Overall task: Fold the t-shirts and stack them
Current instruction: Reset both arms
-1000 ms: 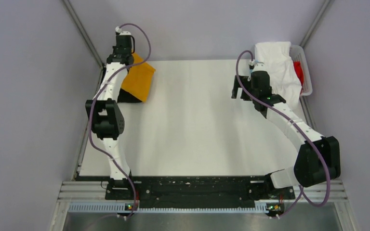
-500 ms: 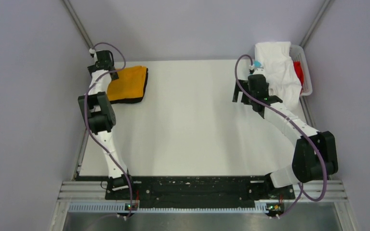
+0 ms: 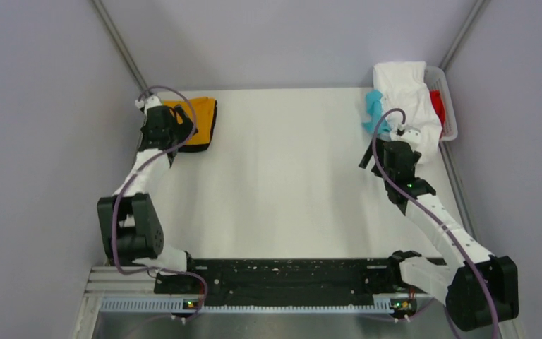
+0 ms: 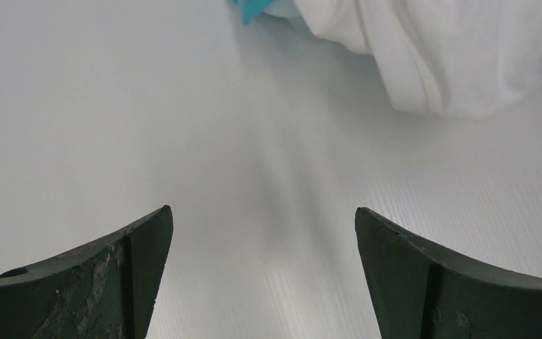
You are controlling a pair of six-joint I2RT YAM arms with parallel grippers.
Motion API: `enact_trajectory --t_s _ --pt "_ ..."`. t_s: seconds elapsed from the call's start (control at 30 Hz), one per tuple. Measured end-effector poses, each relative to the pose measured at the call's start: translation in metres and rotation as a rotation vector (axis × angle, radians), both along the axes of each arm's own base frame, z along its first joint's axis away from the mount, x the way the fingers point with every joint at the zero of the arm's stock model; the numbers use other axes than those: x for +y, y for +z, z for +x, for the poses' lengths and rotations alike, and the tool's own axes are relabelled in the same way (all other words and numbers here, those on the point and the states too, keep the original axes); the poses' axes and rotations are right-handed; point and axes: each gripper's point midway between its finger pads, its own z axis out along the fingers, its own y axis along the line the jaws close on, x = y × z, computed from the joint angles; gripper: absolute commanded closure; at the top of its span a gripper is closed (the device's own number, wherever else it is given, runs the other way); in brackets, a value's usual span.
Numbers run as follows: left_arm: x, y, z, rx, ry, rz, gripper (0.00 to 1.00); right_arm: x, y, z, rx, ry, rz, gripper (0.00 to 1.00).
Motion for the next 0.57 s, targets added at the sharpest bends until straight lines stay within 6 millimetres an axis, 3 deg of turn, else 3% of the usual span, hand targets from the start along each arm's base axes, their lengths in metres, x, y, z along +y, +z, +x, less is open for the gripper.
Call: enact_trajectory --t_s 0.13,0.3,0.37,0.57 --pt "-0.041 0.014 -0.064 -0.123 -0.055 -0.057 0.01 -0.011 -0.014 -0.027 -0.034 -0.019 0.007 0.01" --pt "-0.049 0.017 -0.123 -0.237 -0.048 -0.075 0.01 -0.018 -0.038 -0.048 -0.044 -0.035 0.002 0.01" --pt "-0.050 0.003 -0.146 -0.252 -0.045 -0.082 0.01 -0.022 -0.043 -0.052 -0.060 -0.049 -0.003 0.01" --pt "-0.049 -0.033 -0.179 -0.235 -0.027 -0.078 0.01 -0.024 -0.038 -0.051 -0.140 -0.060 0.009 0.01"
